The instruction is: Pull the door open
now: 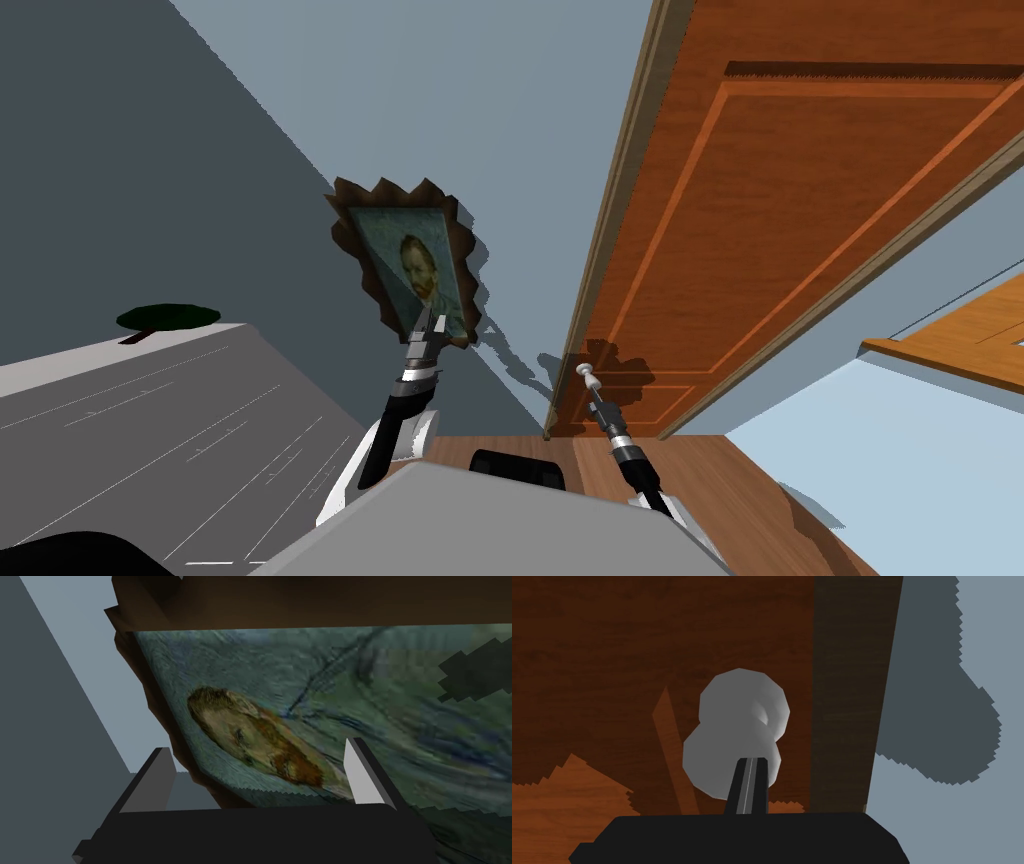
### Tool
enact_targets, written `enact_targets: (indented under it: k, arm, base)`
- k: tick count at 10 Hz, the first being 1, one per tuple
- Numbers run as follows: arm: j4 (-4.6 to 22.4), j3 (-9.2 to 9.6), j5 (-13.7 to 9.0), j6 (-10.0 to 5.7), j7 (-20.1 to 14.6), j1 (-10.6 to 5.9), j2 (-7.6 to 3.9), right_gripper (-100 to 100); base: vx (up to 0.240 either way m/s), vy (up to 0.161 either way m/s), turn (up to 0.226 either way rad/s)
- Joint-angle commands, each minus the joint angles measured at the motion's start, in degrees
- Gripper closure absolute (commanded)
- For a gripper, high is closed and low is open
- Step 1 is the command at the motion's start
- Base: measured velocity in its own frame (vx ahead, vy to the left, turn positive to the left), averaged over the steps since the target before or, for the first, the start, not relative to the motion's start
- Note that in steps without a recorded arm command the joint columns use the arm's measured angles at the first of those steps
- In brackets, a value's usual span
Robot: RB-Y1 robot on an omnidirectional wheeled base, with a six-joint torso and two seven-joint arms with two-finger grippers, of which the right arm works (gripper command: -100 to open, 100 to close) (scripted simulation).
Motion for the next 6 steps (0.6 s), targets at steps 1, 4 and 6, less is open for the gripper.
enact_targets:
  k: [1,4,6]
  arm:
    - [0.0,0.05,0.0,0.09,0.0,-0.18,0.04,100]
    - [-0.5,0.35,0.3,-0.32,-0.8,0.23,-1.16,-100]
    - [-0.9,0.57,0.5,-0.53,-1.3,0.38,-1.9,-100]
  base:
    - [0.0,0.0,0.0]
    - [-0.169,-0.008,-0.021]
    - [-0.219,-0.021,-0.032]
